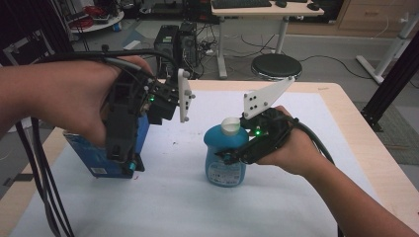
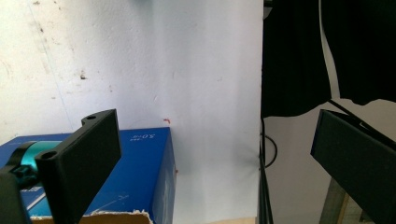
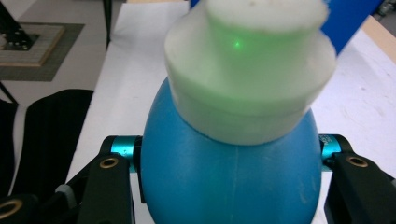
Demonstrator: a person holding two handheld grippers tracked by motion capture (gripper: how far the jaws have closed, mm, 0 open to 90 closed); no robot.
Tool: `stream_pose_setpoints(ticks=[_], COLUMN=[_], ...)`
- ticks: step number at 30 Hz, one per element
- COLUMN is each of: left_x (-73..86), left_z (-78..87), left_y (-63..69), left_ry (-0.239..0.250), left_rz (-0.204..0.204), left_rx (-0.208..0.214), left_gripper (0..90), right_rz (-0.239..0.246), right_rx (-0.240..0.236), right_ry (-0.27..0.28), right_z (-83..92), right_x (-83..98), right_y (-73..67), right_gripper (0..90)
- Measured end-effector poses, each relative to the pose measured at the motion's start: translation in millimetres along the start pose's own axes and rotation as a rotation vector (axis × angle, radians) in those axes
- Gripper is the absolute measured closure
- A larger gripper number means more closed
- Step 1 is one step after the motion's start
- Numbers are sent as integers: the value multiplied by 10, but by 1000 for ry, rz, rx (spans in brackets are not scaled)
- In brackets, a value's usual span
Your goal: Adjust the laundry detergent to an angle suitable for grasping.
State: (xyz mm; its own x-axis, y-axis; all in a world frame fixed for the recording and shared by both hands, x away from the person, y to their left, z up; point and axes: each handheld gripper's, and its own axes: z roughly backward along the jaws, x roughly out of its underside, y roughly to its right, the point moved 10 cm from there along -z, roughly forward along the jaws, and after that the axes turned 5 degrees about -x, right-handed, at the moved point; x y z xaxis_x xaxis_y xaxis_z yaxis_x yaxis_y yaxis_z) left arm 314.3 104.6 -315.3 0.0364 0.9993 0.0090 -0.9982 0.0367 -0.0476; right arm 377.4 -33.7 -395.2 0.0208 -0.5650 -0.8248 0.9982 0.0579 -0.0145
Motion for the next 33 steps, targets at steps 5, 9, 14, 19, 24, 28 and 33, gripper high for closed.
stream_pose_setpoints(ticks=[5,9,14,19,24,28,33], left_x=[5,17,18,24,24,32,46], left_z=[-1,3,3,0,-5,-8,-12], left_y=[2,-7,-6,-8,-6,-5,2], left_ry=[-2,2,3,3,6,4,5], left_rz=[1,4,8,7,6,5,9], left_rx=[0,-3,-4,-2,-2,-1,0], left_gripper=[17,17,17,17,17,17,17], right_rz=[26,42,46,55,61,67,73], right_rx=[-32,-43,-53,-50,-59,-71,-77], right_ry=[-2,9,18,15,30,28,19], right_z=[-43,-61,-82,-131,-219,-287,-340], right_x=[-1,-14,-42,-49,-105,-135,-132], right_y=[-50,-72,-95,-88,-93,-100,-110], right_gripper=[411,410,410,410,410,410,410])
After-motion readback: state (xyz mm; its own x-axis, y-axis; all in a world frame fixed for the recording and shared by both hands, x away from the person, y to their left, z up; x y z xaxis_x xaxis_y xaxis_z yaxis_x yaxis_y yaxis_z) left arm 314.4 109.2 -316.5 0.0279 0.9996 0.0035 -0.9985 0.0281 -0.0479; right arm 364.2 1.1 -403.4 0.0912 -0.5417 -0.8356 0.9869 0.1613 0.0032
